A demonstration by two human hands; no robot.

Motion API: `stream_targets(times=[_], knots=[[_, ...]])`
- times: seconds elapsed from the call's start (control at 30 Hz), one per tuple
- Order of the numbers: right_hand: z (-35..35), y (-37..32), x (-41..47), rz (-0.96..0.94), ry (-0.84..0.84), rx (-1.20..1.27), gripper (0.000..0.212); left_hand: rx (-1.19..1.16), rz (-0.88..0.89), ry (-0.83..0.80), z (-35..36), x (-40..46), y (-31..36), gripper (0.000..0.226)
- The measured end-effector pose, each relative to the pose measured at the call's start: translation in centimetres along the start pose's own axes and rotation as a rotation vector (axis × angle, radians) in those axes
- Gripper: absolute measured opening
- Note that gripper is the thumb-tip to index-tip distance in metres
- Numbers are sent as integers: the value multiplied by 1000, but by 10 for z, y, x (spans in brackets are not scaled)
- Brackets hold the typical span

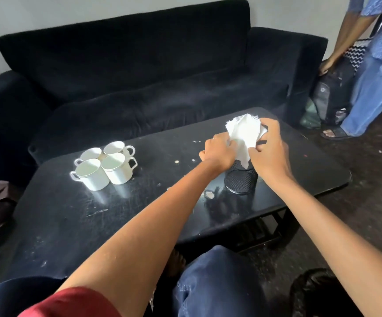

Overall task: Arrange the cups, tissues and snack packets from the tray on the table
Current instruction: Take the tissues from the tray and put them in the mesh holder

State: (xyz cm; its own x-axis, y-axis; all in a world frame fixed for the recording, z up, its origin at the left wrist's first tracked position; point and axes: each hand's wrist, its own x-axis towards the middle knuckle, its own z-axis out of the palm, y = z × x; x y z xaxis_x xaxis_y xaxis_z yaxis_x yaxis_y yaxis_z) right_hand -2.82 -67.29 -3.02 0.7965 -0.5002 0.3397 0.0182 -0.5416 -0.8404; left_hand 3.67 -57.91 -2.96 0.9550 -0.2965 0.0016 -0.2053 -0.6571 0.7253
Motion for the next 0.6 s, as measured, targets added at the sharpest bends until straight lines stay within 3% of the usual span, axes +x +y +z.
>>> stream_targets(times=[0.17,0.23,0.3,0.33,0.4,0.5,0.6], knots=[[6,11,1,-31,27,-140,46,-35,-13,-147,9,3,-5,18],[9,14,-1,-43,64,-324,31,-47,-17,-181,13,5,-8,18],[11,17,-3,-32,111,-532,15,-91,-31,-167,16,5,-10,36],[12,18,-3,-20,129,-581,18,-137,-42,-148,17,4,-11,49],[11,19,-5,-7,172,-569,20,-224,-30,-130,19,2,-16,63],[8,21,-3,-39,193,-482,18,-233,44,-112,21,0,-23,68],[10,23,1,-79,28,-449,36,-144,122,-107,25,1,-27,59]])
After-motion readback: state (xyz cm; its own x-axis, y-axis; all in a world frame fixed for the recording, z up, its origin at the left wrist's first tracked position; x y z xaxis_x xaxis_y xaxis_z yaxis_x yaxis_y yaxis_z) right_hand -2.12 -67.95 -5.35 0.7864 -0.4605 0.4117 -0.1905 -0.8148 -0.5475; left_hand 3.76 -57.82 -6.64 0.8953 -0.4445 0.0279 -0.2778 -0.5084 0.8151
